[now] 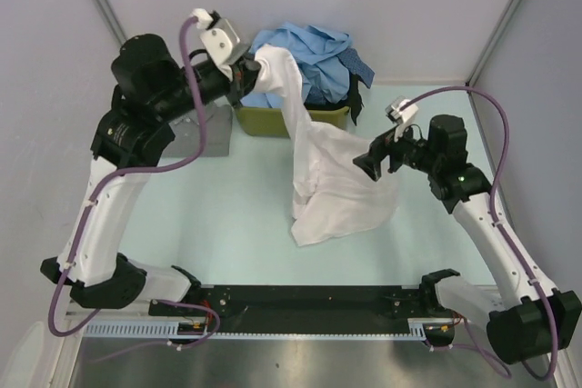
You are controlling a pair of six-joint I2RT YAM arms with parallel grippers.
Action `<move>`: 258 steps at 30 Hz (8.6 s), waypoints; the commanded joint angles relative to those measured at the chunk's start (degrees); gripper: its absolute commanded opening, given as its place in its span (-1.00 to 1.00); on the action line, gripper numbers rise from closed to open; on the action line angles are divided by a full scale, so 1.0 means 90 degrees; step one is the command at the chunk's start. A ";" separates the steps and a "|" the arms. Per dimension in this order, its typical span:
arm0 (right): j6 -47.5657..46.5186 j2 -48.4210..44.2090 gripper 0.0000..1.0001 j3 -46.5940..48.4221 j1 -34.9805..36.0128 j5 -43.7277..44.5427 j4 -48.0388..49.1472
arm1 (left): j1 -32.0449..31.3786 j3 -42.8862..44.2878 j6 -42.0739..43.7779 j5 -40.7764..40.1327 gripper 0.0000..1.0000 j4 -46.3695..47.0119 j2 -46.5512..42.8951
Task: Fold and stack the long sleeve shirts
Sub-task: Flatten the shirt out
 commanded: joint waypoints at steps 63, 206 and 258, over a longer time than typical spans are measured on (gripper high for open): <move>-0.6022 0.2786 -1.00 0.5203 0.2391 0.2091 -0.2901 | 0.0185 -0.1065 -0.2979 0.0807 0.14 0.2836 0.0728; -0.3642 0.3947 -0.52 0.1410 -0.0358 -0.1318 -0.6117 | -0.0337 -0.4285 -0.4728 0.0260 -0.84 0.4285 0.4612; -0.0186 0.6482 0.43 0.3341 0.2103 0.2168 -0.0877 | 0.2866 -0.6766 -0.1817 0.0787 0.47 0.2731 -0.1247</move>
